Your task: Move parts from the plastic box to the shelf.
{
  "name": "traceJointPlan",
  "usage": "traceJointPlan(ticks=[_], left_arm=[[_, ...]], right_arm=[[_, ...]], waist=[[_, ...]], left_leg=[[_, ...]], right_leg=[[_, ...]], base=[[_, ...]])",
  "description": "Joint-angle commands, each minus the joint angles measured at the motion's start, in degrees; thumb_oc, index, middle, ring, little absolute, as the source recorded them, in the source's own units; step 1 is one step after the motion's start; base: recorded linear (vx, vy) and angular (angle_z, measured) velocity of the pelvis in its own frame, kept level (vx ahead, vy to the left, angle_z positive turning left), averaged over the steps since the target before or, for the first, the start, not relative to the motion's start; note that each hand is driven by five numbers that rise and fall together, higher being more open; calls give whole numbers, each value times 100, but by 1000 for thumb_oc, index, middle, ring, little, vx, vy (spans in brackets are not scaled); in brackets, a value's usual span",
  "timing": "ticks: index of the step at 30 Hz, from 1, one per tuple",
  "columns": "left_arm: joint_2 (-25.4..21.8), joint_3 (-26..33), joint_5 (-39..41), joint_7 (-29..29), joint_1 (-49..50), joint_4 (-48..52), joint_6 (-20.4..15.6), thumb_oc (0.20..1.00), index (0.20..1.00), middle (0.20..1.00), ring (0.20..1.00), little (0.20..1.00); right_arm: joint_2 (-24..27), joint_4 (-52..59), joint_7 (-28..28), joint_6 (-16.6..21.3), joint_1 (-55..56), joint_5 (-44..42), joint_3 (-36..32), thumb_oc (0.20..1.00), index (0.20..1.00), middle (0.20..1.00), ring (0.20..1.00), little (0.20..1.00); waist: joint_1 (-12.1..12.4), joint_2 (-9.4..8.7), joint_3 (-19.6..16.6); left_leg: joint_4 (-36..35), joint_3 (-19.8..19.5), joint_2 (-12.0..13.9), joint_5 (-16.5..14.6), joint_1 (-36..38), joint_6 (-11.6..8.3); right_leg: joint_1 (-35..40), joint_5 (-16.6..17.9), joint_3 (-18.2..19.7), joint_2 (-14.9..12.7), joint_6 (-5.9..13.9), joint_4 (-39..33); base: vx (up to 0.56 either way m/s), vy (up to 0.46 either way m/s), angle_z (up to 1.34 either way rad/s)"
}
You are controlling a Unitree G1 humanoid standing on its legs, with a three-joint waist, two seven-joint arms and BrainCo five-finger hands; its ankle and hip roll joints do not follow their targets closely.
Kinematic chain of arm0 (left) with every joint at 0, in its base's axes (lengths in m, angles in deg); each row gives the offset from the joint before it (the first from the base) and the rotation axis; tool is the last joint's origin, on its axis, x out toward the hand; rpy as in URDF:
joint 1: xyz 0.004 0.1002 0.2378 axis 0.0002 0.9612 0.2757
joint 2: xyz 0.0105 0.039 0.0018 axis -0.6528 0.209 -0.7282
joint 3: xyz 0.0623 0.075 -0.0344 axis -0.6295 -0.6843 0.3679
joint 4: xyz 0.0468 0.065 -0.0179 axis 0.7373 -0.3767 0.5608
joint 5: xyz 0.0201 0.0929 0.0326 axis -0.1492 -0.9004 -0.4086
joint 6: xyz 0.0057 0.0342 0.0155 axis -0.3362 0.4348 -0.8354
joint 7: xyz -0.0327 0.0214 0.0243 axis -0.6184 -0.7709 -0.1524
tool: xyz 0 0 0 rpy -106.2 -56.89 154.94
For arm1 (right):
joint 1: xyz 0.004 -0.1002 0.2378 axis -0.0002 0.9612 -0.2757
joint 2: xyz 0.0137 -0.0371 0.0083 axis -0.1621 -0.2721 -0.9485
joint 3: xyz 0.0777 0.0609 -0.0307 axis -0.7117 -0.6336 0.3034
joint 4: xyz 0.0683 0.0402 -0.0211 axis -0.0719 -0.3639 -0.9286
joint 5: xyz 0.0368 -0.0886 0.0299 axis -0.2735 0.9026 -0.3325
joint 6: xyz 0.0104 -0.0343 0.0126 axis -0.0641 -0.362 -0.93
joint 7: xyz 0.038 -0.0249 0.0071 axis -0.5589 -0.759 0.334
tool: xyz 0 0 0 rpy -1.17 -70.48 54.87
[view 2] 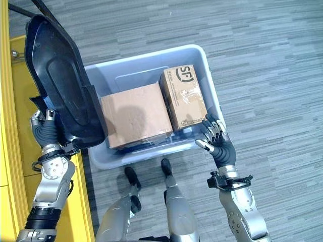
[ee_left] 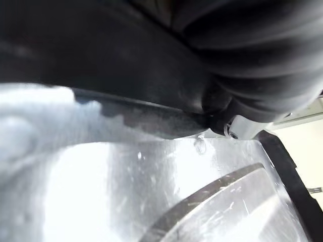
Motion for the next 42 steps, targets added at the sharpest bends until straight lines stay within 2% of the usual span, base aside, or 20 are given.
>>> traceJointPlan(ticks=[1, 7, 13, 17, 20, 21, 24, 25, 26, 27, 28, 29, 31, 32, 33, 34, 36, 37, 39, 42], left_arm=[[-446, 313, -348, -195, 47, 334, -585, 200, 200, 200, 200, 200], [-410, 188, 433, -1088, 581, 765, -731, 200, 200, 200, 200, 200], [-591, 4, 827, -2023, 1389, 826, -493, 200, 200, 200, 200, 200], [-395, -275, 1149, -2586, 2016, 528, -184, 200, 200, 200, 200, 200], [-89, -368, 1495, -2949, 2661, 430, 109, 200, 200, 200, 200, 200], [-23, -343, 1605, -3048, 2876, 470, 193, 200, 200, 200, 200, 200], [13, -421, 1654, -3117, 2911, 436, 257, 200, 200, 200, 200, 200], [16, -421, 1654, -3117, 2909, 437, 259, 200, 200, 200, 200, 200], [20, -450, 1629, -3134, 2894, 371, 278, 200, 200, 200, 200, 200], [17, -513, 1532, -3173, 2813, 308, 323, 200, 200, 200, 200, 200], [17, -515, 1531, -3172, 2811, 308, 324, 200, 200, 200, 200, 200], [70, -559, 1485, -3167, 2709, 211, 345, 200, 200, 200, 200, 200], [71, -575, 1506, -3183, 2690, 237, 354, 200, 200, 200, 200, 200], [74, -557, 1533, -3217, 2689, 317, 348, 200, 200, 200, 200, 200], [64, -564, 1534, -3215, 2699, 327, 353, 200, 200, 200, 200, 200], [9, -529, 1501, -3200, 2665, 454, 407, 200, 200, 200, 200, 200], [-35, -522, 1468, -3222, 2623, 511, 437, 200, 200, 200, 200, 200], [-56, -515, 1456, -3201, 2618, 531, 429, 200, 200, 200, 200, 200], [-52, -498, 1438, -3227, 2644, 592, 421, 200, 200, 200, 200, 200], [-108, -366, 1356, -3254, 2821, 721, 429, 200, 200, 200, 200, 200]], right_arm=[[-52, 157, 202, 131, 324, 34, -206, 1000, 1000, 1000, 1000, 1000], [-95, 71, 401, -14, 420, 44, -366, 1000, 1000, 1000, 1000, 1000], [-144, -126, 629, -197, 535, 13, -496, 1000, 1000, 1000, 1000, 1000], [-153, -353, 737, -370, 503, 200, -462, 1000, 1000, 1000, 1000, 1000], [-118, -405, 803, -476, 507, 283, -461, 1000, 1000, 1000, 1000, 1000], [-30, -410, 839, -493, 389, 301, -407, 1000, 1000, 1000, 1000, 1000], [103, -440, 815, -479, 300, 301, -410, 1000, 1000, 1000, 1000, 1000], [105, -441, 815, -478, 297, 301, -411, 1000, 1000, 1000, 1000, 1000], [137, -449, 824, -469, 310, 313, -472, 1000, 1000, 1000, 1000, 1000], [137, -491, 746, -429, 373, 367, -596, 1000, 1000, 1000, 1000, 1000], [136, -493, 746, -428, 373, 368, -597, 1000, 1000, 1000, 1000, 1000], [68, -509, 689, -412, 528, 397, -757, 1000, 1000, 1000, 1000, 1000], [22, -512, 682, -428, 624, 381, -819, 1000, 1000, 1000, 1000, 1000], [-100, -556, 705, -484, 860, 294, -899, 1000, 1000, 1000, 1000, 1000], [-108, -546, 709, -488, 879, 293, -907, 1000, 1000, 1000, 1000, 1000], [-253, -624, 725, -515, 1125, 210, -1017, 1000, 1000, 1000, 1000, 1000], [-344, -670, 702, -520, 1228, 166, -1101, 1000, 1000, 1000, 1000, 1000], [-344, -678, 705, -520, 1241, 177, -1110, 1000, 1000, 1000, 1000, 1000], [-350, -681, 662, -511, 1228, 161, -1176, 1000, 1000, 1000, 1000, 1000], [-437, -729, 612, -526, 1220, 205, -1232, 1000, 1000, 1000, 1000, 1000]], waist=[[-44, -284, -509], [23, -188, -707], [121, -6, -918], [211, 71, -1119], [412, 90, -1269], [601, 102, -1194], [755, 129, -1023], [739, 143, -1041], [723, 125, -1004], [634, 64, -1006], [622, 62, -1002], [460, 68, -1024], [416, 57, -1028], [422, 19, -1057], [399, 22, -1057], [319, -7, -1166], [201, 44, -1228], [184, 80, -1227], [81, 138, -1239], [187, 88, -1169]], left_leg=[[607, -420, 429, -505, 155, -589], [460, -435, 472, -327, 483, -567], [212, -621, 543, -135, 847, -599], [57, -740, 702, 64, 1165, -625], [-69, -949, 1025, 507, 1391, -725], [-148, -1129, 1163, 882, 1361, -804], [-307, -1381, 1179, 1287, 1074, -937], [-307, -1404, 1188, 1301, 1036, -937], [-307, -1165, 1182, 1301, 975, -909], [-307, -583, 1081, 1102, 903, -903], [-307, -596, 1073, 1102, 902, -899], [-241, 391, 1204, 1016, 1062, -933], [-101, 603, 1257, 846, 1208, -917], [477, 414, 1306, 590, 1361, -928], [562, 361, 1328, 544, 1314, -934], [942, 206, 1521, 418, 1727, -968], [767, 113, 1461, 320, 2065, -976], [687, -63, 1309, 128, 2124, -941], [209, 16, 1166, -141, 2116, -816], [-40, 108, 987, -314, 2057, -708]], right_leg=[[135, -342, -577, -758, 538, 281], [450, -331, -657, -759, 494, 240], [804, -566, -870, -666, 442, 370], [1111, -820, -1060, -477, 340, 551], [1392, -1176, -1360, -150, 158, 810], [1450, -1284, -1566, 20, 34, 895], [1413, -1424, -2043, -1, -62, 983], [1395, -1402, -2062, 10, -66, 966], [1435, -1455, -2308, -97, -106, 952], [1565, -1551, -2661, -272, -62, 864], [1576, -1550, -2675, -278, -57, 857], [1598, -1404, -3176, -445, -28, 779], [1623, -1363, -3364, -518, -29, 741], [1626, -1335, -3521, -600, -100, 732], [1644, -1345, -3557, -595, -99, 730], [1581, -1371, -3930, -766, -176, 889], [1484, -1386, -4195, -904, -156, 1088], [1385, -1351, -4229, -972, -100, 1187], [1252, -1191, -4230, -1120, 15, 1232], [1280, -829, -4311, -1362, 256, 1150]], base=[[32, 7, 2], [-5, -23, 3], [9, -60, 21], [-26, -133, 36], [-60, -320, 28], [-99, -272, 47], [-163, -192, 50], [-158, -156, 84], [-46, -169, 139], [-40, -166, 150], [-126, -166, 155], [-116, -56, 234], [-139, -70, 253], [-109, -67, 84], [-112, -23, 37], [-86, 46, 100], [-98, 115, 140], [-100, 188, 50], [-72, 222, 50], [-52, 321, 60]])
